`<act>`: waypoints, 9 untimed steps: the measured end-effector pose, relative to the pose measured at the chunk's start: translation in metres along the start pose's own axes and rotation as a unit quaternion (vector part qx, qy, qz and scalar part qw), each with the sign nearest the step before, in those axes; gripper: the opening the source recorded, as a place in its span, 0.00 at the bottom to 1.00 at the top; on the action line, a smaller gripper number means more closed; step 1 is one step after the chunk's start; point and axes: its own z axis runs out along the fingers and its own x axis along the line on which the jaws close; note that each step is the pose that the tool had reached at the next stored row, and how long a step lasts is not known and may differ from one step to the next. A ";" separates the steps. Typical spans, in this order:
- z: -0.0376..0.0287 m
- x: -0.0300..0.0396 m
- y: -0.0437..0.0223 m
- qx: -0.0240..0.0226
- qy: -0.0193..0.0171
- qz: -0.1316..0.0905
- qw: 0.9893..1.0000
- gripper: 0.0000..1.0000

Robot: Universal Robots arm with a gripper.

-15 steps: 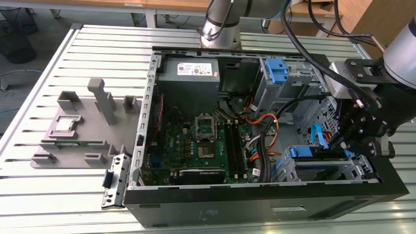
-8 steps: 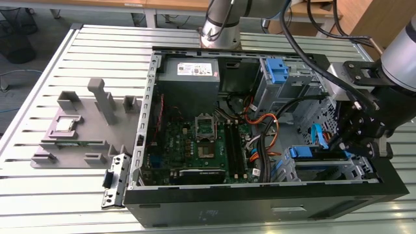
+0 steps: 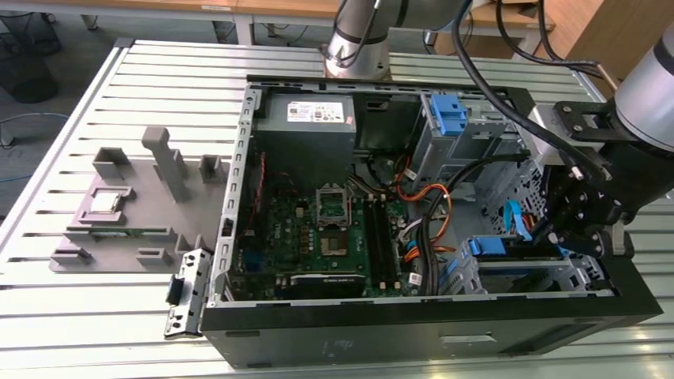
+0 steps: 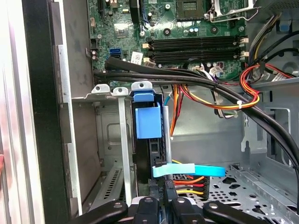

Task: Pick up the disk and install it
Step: 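Insert the second disk wire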

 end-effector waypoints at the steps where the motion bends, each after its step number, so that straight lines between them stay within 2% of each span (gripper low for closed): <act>1: 0.0002 0.0000 0.0000 0.000 0.000 0.000 1.000 0.17; 8: 0.0013 0.0000 0.0001 0.000 -0.001 0.000 1.000 0.18; 9: 0.0011 0.0000 0.0001 0.000 -0.001 0.000 1.000 0.25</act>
